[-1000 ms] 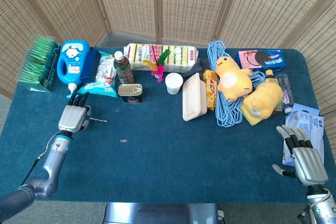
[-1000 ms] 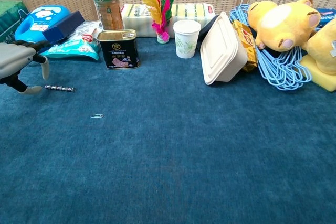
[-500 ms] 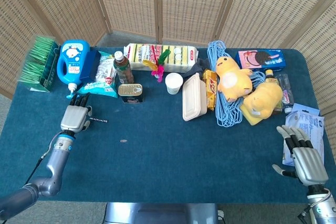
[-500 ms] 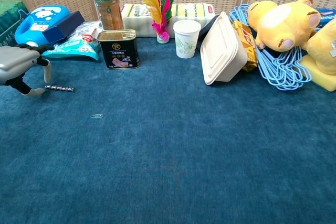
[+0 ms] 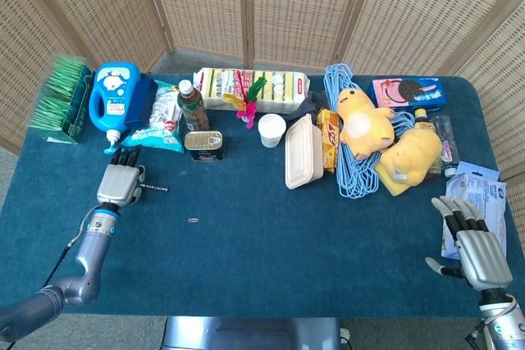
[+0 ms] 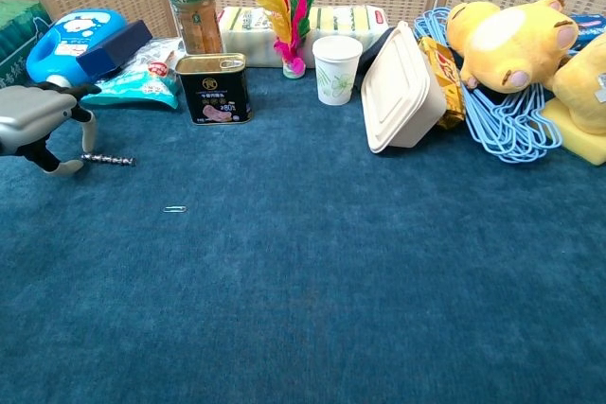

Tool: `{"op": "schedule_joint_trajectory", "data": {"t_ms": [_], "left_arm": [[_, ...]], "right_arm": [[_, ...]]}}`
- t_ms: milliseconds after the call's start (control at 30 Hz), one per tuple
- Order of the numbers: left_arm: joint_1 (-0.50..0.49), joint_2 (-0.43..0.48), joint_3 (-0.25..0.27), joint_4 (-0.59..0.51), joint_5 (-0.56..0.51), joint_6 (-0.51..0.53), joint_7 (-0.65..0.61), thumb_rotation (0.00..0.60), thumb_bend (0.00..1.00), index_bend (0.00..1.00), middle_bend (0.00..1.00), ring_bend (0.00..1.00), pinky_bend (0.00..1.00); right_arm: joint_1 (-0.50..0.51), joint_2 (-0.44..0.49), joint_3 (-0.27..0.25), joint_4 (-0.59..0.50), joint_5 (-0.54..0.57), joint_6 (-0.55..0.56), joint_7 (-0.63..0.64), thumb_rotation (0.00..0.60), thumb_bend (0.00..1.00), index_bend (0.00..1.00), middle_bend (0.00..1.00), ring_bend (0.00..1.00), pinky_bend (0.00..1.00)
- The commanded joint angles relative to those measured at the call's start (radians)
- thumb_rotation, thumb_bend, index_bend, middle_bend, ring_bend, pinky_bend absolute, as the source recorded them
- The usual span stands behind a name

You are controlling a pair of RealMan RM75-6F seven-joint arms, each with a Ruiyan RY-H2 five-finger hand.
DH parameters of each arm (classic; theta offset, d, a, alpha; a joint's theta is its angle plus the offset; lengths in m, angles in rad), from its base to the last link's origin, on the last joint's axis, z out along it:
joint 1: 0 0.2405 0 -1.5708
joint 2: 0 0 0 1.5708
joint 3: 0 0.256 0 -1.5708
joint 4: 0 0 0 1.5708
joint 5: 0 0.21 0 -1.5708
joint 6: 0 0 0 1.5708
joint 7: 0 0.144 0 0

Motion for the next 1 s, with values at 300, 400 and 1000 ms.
{"op": "schedule_joint_trajectory", "data": {"t_ms": [300,400,1000], "left_arm": [[-0.011,-0.011,-0.004,-0.006,-0.009,0.009,0.016,0.6,0.61,0.53,0.0,0.1,0.0],[-0.014,-0.018,-0.001,-0.002,-0.01,0.012,0.031,0.6,0.61,0.53,0.0,0.1,0.0],[-0.027,-0.034,-0.004,0.003,-0.034,0.008,0.07,0.6,0.66,0.56,0.0,0.11,0.0]], "right_arm": [[0.001,0.003,-0.001,-0.003,0.0,-0.003,0.007,0.6,0.0,0.0,0.0,0.0,0.0],[0.001,0.005,-0.002,-0.004,-0.002,-0.004,0.009,0.6,0.0,0.0,0.0,0.0,0.0],[0.002,0.013,-0.004,-0.005,-0.005,-0.007,0.032,0.6,0.0,0.0,0.0,0.0,0.0]]}}
